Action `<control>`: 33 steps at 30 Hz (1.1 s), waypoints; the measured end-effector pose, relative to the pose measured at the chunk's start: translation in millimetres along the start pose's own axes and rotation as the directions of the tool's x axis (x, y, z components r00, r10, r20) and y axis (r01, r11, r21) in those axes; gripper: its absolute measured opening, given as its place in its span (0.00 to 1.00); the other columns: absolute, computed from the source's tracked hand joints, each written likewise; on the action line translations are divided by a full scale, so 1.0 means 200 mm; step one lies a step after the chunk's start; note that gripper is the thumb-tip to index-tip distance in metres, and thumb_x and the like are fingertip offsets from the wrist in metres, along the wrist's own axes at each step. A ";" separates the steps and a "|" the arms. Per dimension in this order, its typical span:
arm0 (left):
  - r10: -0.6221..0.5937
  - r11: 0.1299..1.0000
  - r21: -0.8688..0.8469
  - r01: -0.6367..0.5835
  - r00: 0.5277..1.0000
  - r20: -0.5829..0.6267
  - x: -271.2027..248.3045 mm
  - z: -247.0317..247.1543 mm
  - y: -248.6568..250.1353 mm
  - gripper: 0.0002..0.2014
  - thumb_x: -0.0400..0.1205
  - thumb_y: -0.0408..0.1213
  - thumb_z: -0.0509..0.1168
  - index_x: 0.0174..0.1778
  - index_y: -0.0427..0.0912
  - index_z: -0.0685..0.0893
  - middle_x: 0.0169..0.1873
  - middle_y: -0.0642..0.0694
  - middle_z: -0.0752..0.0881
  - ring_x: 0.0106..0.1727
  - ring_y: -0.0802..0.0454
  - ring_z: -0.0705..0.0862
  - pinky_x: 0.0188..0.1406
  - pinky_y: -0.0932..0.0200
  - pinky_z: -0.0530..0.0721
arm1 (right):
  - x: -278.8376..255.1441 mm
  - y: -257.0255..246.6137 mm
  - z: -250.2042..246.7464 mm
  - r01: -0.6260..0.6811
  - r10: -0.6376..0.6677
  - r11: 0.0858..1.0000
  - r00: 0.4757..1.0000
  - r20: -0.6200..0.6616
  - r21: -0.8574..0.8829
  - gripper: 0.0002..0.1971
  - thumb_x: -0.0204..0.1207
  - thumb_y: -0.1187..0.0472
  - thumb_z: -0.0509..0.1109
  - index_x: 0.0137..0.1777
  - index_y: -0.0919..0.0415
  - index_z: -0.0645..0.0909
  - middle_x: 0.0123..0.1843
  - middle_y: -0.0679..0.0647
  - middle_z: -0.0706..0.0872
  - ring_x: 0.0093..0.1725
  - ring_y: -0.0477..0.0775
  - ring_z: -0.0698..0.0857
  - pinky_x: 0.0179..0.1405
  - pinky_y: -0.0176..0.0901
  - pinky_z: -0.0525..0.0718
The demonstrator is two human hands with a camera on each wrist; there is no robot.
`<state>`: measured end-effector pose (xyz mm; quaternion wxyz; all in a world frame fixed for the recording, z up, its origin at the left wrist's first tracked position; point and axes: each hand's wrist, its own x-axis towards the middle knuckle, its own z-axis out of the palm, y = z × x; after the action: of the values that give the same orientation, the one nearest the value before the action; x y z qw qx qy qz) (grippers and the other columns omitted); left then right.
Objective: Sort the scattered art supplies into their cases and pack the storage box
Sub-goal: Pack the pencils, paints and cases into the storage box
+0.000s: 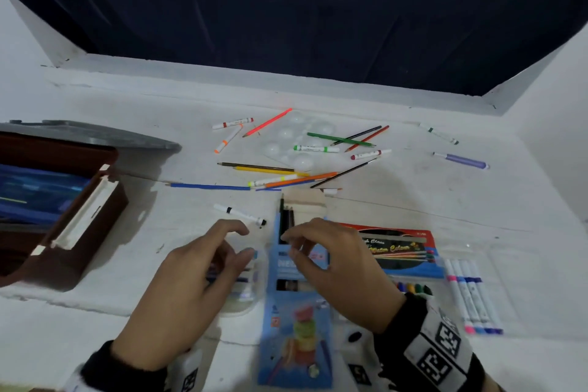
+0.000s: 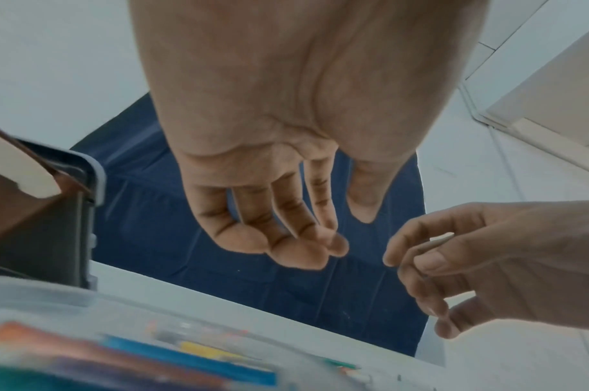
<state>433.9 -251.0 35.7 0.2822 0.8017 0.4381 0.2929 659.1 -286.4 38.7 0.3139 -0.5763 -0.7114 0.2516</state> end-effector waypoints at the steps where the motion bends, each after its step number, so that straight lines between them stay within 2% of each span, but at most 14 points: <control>1: 0.002 1.000 -0.021 -0.002 1.000 -0.008 0.02 0.04 0.06 0.08 0.82 0.52 0.64 0.57 0.62 0.77 0.33 0.55 0.85 0.36 0.56 0.85 0.38 0.62 0.81 | -0.02 0.03 -0.06 0.007 -0.006 1.000 1.000 -0.019 0.024 0.08 0.82 0.61 0.70 0.57 0.51 0.84 0.46 0.40 0.84 0.47 0.40 0.84 0.47 0.29 0.80; 3: 0.006 0.999 -0.044 -0.007 1.000 -0.005 0.05 0.11 0.18 0.07 0.82 0.52 0.63 0.55 0.61 0.78 0.31 0.53 0.84 0.34 0.54 0.83 0.35 0.64 0.80 | -0.07 0.09 -0.17 0.014 -0.009 0.997 0.997 -0.078 0.070 0.06 0.80 0.63 0.71 0.53 0.51 0.82 0.43 0.42 0.85 0.46 0.45 0.86 0.43 0.35 0.84; 7: 0.029 0.999 -0.029 -0.028 0.998 0.050 0.14 0.31 0.34 0.05 0.83 0.55 0.62 0.49 0.61 0.80 0.30 0.52 0.82 0.34 0.54 0.81 0.35 0.64 0.78 | -0.19 0.27 -0.42 -0.024 0.028 0.999 0.989 -0.145 0.029 0.09 0.78 0.64 0.73 0.50 0.48 0.80 0.41 0.43 0.86 0.45 0.43 0.86 0.42 0.31 0.82; 13: 0.047 0.999 -0.022 -0.044 0.992 0.120 0.28 0.61 0.53 0.07 0.84 0.56 0.60 0.52 0.62 0.80 0.34 0.58 0.83 0.38 0.59 0.82 0.37 0.66 0.78 | -0.32 0.58 -0.85 -0.125 0.117 0.987 0.990 -0.081 -0.097 0.08 0.78 0.58 0.73 0.52 0.44 0.81 0.41 0.42 0.87 0.45 0.41 0.86 0.46 0.30 0.81; 16: 0.046 0.999 -0.026 -0.042 0.983 0.179 0.36 0.72 0.57 0.08 0.85 0.56 0.59 0.55 0.61 0.80 0.39 0.60 0.84 0.46 0.59 0.85 0.43 0.61 0.83 | -0.30 0.77 -1.03 -0.169 0.168 0.959 0.985 -0.026 -0.226 0.10 0.77 0.54 0.74 0.55 0.41 0.80 0.44 0.40 0.86 0.44 0.40 0.85 0.43 0.30 0.80; 19: 0.019 0.999 0.028 -0.027 0.969 0.247 0.42 0.81 0.56 0.10 0.86 0.56 0.58 0.60 0.62 0.78 0.47 0.62 0.86 0.54 0.65 0.84 0.51 0.59 0.84 | -0.21 0.99 -1.16 -0.189 0.202 0.924 0.979 0.004 -0.332 0.12 0.77 0.52 0.74 0.60 0.43 0.80 0.49 0.39 0.84 0.47 0.41 0.84 0.50 0.38 0.82; 22: -0.026 0.993 0.116 -0.012 0.948 0.316 0.48 0.87 0.51 0.13 0.87 0.58 0.55 0.65 0.64 0.75 0.54 0.63 0.86 0.58 0.69 0.82 0.55 0.59 0.84 | -0.07 1.22 -1.26 -0.189 0.231 0.856 0.973 0.028 -0.480 0.18 0.80 0.52 0.71 0.68 0.50 0.78 0.62 0.46 0.84 0.61 0.49 0.83 0.62 0.45 0.80; 24: -0.048 0.986 0.164 -0.010 0.936 0.348 0.51 0.90 0.48 0.13 0.88 0.59 0.52 0.66 0.65 0.73 0.56 0.63 0.85 0.57 0.68 0.83 0.55 0.57 0.85 | 0.03 1.38 -1.29 -0.192 0.287 0.776 0.956 0.064 -0.600 0.25 0.81 0.51 0.68 0.76 0.53 0.72 0.76 0.51 0.76 0.72 0.54 0.76 0.71 0.51 0.75; 26: -0.058 0.969 0.246 -0.035 0.932 0.359 0.54 0.91 0.47 0.13 0.88 0.59 0.49 0.66 0.65 0.71 0.55 0.62 0.85 0.55 0.67 0.82 0.53 0.56 0.84 | 0.12 1.51 -1.32 -0.197 0.355 0.711 0.930 0.102 -0.675 0.30 0.81 0.50 0.65 0.82 0.55 0.64 0.83 0.51 0.66 0.78 0.57 0.69 0.75 0.55 0.72; 29: -0.085 0.958 0.285 -0.020 0.933 0.351 0.58 0.91 0.48 0.13 0.89 0.56 0.49 0.67 0.62 0.72 0.52 0.60 0.87 0.49 0.66 0.83 0.49 0.61 0.82 | 0.22 1.61 -1.33 -0.208 0.420 0.660 0.899 0.124 -0.722 0.30 0.82 0.51 0.63 0.82 0.55 0.61 0.83 0.53 0.63 0.80 0.59 0.66 0.73 0.58 0.74; 31: -0.114 0.954 0.300 0.007 0.933 0.342 0.60 0.91 0.49 0.12 0.90 0.53 0.51 0.67 0.61 0.72 0.49 0.59 0.88 0.43 0.67 0.82 0.41 0.68 0.78 | 0.25 1.62 -1.34 -0.220 0.453 0.646 0.881 0.136 -0.731 0.27 0.82 0.54 0.61 0.80 0.54 0.62 0.80 0.54 0.67 0.76 0.61 0.70 0.70 0.57 0.76; 33: -0.138 0.952 0.304 0.031 0.931 0.337 0.62 0.91 0.49 0.10 0.90 0.51 0.52 0.65 0.61 0.73 0.41 0.60 0.88 0.35 0.68 0.82 0.34 0.69 0.75 | 0.27 1.63 -1.34 -0.213 0.468 0.629 0.872 0.146 -0.748 0.25 0.82 0.60 0.58 0.79 0.55 0.63 0.76 0.56 0.71 0.71 0.62 0.74 0.66 0.55 0.78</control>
<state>671.6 -224.3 10.6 0.2470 0.8543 0.4531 0.0628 1064.1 -166.1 -6.2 -0.1097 -0.7271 -0.6696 0.1045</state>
